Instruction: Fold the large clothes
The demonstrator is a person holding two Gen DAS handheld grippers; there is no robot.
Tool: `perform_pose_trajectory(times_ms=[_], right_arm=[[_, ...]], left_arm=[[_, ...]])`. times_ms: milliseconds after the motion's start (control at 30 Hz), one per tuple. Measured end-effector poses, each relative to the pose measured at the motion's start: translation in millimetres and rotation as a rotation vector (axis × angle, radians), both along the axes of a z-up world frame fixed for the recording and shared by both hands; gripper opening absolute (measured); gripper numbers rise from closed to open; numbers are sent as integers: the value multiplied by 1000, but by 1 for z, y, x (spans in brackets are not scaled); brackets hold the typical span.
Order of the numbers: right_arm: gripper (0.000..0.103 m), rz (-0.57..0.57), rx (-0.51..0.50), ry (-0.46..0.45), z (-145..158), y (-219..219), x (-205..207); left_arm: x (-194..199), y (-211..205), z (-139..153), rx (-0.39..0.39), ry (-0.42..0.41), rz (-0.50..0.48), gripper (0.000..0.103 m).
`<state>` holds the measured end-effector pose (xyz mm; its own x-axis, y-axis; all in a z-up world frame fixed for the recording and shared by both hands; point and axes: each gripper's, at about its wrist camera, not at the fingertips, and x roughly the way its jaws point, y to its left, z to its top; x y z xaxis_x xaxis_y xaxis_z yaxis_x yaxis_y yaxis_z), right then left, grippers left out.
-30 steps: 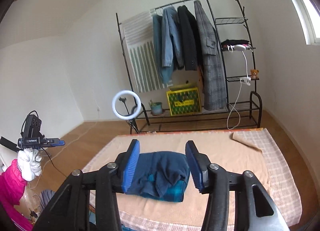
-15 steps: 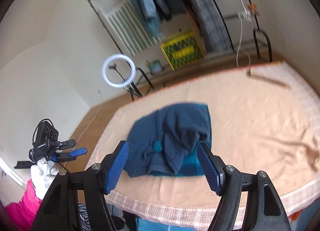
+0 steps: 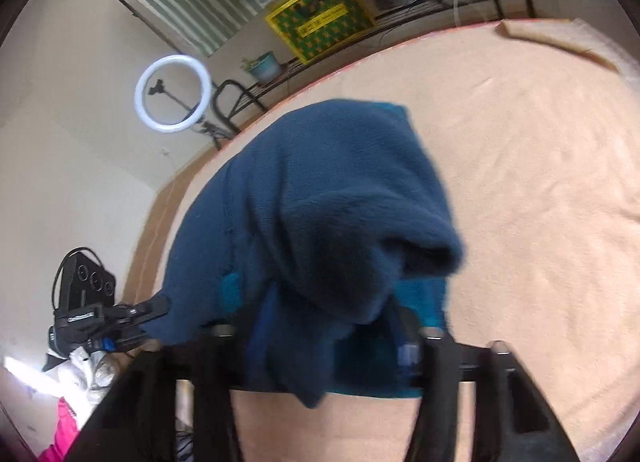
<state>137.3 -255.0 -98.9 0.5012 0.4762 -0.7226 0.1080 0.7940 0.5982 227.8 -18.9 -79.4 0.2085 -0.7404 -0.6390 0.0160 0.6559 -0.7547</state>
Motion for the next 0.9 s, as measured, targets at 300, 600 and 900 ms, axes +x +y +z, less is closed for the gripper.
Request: perform_pose_trajectory(times_ms=[300,600,900], right_arm=[[9,-28,236,-98,42,13,-74],[9,-8,-22,102,-20,33,-71],[22,78,-7,152,23,26,-107]], left_arm=[[-18,34,38,92,-160,-41,12],[-38,34,-17,202,-79,-83,18],[-62,54,67,246,-250,-37,32]])
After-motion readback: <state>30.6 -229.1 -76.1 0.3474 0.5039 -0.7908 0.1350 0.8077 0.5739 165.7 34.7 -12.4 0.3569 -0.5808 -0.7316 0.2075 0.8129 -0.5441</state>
